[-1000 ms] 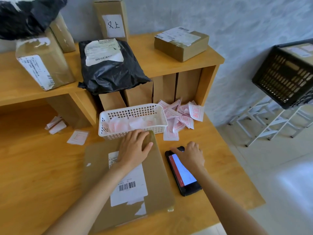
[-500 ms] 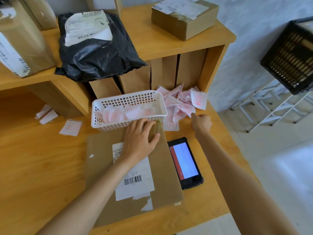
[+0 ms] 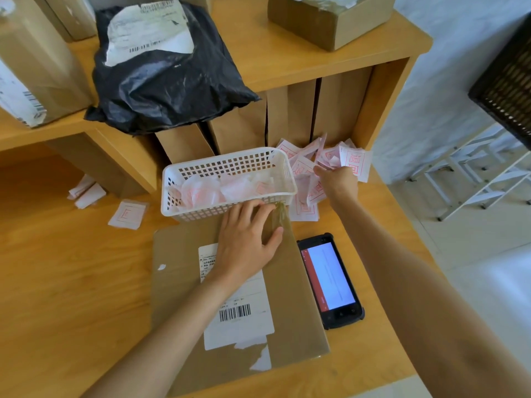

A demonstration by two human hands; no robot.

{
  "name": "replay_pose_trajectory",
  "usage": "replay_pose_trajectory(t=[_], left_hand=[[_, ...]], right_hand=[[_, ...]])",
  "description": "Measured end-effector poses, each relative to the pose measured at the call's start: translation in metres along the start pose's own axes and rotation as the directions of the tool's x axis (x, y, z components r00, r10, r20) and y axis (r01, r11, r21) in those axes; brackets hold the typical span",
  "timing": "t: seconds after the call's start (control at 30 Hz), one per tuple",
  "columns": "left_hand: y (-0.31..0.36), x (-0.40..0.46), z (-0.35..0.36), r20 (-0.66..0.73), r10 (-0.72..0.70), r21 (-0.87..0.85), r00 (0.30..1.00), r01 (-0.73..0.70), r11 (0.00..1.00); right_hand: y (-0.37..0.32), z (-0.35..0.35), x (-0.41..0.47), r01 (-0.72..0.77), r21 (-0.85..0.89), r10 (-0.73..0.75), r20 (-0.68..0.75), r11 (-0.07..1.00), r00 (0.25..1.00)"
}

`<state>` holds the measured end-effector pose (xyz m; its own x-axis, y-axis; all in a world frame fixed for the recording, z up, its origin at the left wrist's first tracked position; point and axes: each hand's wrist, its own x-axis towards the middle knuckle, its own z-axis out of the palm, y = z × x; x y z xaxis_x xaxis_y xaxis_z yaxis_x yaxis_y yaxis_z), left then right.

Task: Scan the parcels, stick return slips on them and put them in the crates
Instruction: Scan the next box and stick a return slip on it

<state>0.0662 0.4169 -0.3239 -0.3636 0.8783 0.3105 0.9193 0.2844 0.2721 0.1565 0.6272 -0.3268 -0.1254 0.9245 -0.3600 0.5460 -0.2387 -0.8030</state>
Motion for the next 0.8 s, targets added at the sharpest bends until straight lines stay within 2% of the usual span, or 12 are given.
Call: replay_pose_trajectory(t=[0.23,0.57,0.7,0.77,0.8], left_hand=[[-0.001,0.000,0.001,-0.029,0.012,-0.006,0.999,-0.013,1.000],[-0.001,0.000,-0.002,-0.030,-0.005,-0.071,1.000,0.003,0.997],[-0.001,-0.001,-0.011,-0.070,-0.038,-0.290,0.997,0.016,0.957],[0.000,-0.003,-0.018,-0.094,-0.159,-0.472,0.983,0.097,0.876],[0.001,-0.003,-0.022,-0.083,-0.256,-0.571,0.963,0.165,0.805]], right_hand=[[-0.008,0.005,-0.003,0.105,0.015,-0.103,-0.100,0.994,0.990],[-0.025,-0.014,-0.026,0.200,0.302,-0.153,-0.174,0.932,0.973],[-0.037,-0.020,-0.055,0.241,0.383,-0.214,-0.114,0.892,0.970],[-0.040,-0.023,-0.073,0.203,0.402,-0.233,0.027,0.893,0.972],[-0.040,-0.023,-0.082,0.167,0.410,-0.231,0.113,0.897,0.966]])
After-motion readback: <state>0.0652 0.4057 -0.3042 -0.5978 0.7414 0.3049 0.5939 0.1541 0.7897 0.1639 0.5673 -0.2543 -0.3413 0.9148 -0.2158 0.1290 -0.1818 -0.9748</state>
